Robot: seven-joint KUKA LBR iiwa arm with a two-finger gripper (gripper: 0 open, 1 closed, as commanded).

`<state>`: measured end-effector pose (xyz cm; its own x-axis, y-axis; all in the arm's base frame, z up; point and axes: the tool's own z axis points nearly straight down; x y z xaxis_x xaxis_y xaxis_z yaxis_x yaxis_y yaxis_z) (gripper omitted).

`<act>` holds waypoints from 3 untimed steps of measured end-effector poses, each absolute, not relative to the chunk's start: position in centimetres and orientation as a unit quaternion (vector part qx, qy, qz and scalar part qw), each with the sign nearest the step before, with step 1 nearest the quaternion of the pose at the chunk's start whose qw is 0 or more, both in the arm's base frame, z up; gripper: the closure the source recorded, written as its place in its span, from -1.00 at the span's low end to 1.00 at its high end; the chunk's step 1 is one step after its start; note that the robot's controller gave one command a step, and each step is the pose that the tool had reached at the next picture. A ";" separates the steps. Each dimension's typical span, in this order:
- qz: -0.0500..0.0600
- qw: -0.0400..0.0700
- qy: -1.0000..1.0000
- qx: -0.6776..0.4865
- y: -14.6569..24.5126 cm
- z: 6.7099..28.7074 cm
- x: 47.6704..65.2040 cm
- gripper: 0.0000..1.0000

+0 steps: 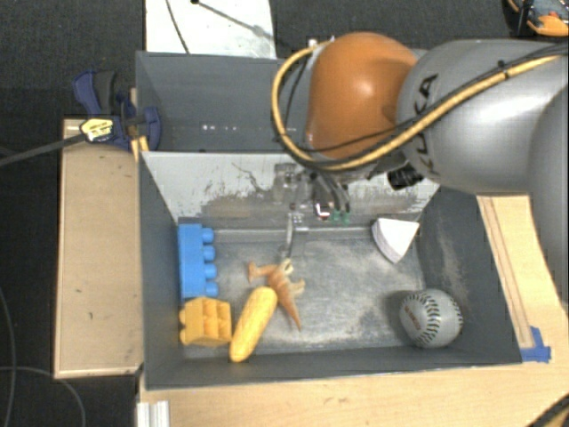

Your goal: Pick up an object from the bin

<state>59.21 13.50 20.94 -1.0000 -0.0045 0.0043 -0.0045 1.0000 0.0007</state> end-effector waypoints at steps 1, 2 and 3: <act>-0.001 -0.002 -1.000 0.000 13.4 21.5 59.3 -1.00; -0.001 -0.002 -0.998 0.063 14.0 15.8 56.2 -1.00; 0.000 0.000 -0.972 0.234 14.3 14.4 54.3 -1.00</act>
Offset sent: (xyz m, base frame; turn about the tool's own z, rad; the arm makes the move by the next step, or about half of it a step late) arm -0.0795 0.0154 -0.1394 -0.3132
